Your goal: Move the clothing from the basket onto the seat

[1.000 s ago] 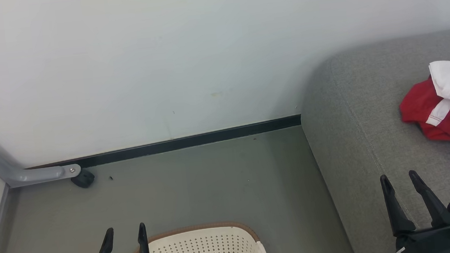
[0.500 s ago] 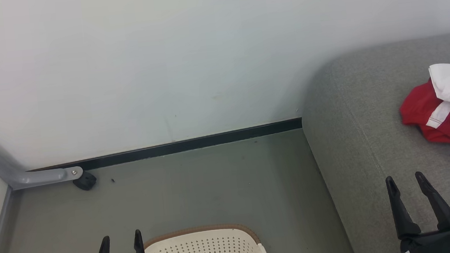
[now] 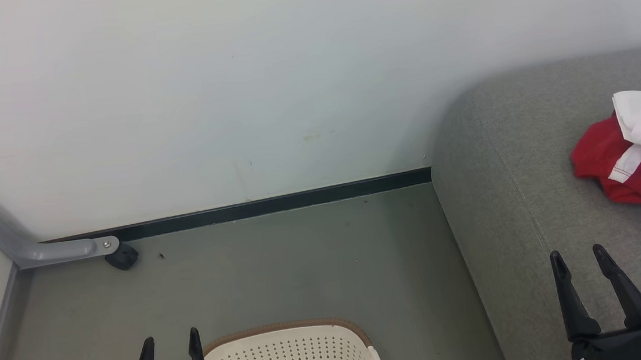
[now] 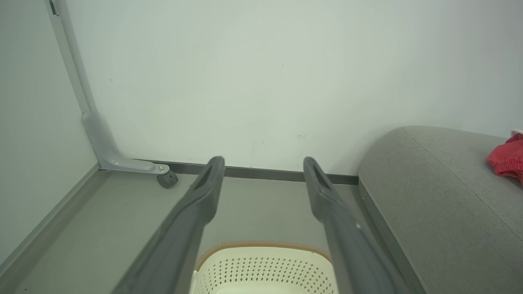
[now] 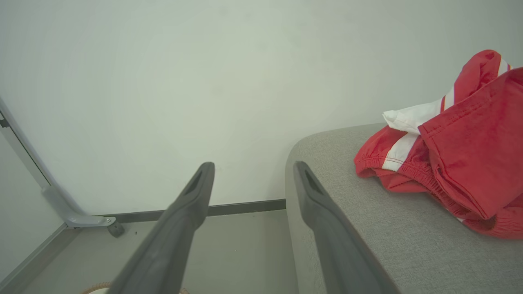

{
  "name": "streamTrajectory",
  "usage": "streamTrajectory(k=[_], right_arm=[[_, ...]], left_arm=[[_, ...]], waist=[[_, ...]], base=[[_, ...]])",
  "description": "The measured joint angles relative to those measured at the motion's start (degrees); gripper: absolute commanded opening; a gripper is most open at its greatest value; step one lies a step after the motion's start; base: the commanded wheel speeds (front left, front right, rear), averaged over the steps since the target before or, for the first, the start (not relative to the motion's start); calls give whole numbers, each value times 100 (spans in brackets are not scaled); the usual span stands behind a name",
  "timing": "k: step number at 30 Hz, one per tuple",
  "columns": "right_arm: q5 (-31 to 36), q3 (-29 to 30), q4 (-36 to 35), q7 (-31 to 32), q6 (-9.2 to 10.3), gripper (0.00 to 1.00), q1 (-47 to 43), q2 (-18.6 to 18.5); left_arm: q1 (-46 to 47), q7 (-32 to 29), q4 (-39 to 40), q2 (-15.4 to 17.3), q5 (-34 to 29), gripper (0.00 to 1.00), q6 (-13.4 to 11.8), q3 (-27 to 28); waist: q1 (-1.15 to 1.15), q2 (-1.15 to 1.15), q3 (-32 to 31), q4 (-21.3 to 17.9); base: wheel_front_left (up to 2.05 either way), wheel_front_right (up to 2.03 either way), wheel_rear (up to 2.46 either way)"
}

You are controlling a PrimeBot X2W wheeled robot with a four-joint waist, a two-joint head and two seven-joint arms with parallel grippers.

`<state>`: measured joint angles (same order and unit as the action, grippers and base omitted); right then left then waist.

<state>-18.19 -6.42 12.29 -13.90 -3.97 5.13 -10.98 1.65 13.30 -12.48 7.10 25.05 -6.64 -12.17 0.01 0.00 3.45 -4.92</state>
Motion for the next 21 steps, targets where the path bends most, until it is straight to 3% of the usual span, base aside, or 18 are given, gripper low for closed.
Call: streamTrajectory(k=[16,17,21], right_arm=[[-2,8,-127,131,48,100,-11,-21],[-3,9,-129,131,51,0,-11,-22],[-2,-29,90,131,49,0,-103,94]], left_arm=[[1,43,-118,-46,-5,100,0,18],[1,43,-123,-47,-13,0,0,19],[-71,34,-326,-77,-14,0,8,7]], waist=[[0,0,-26,13],[0,0,-30,13],[0,0,-33,13]], base=[[0,0,0],[0,0,0],[0,0,0]])
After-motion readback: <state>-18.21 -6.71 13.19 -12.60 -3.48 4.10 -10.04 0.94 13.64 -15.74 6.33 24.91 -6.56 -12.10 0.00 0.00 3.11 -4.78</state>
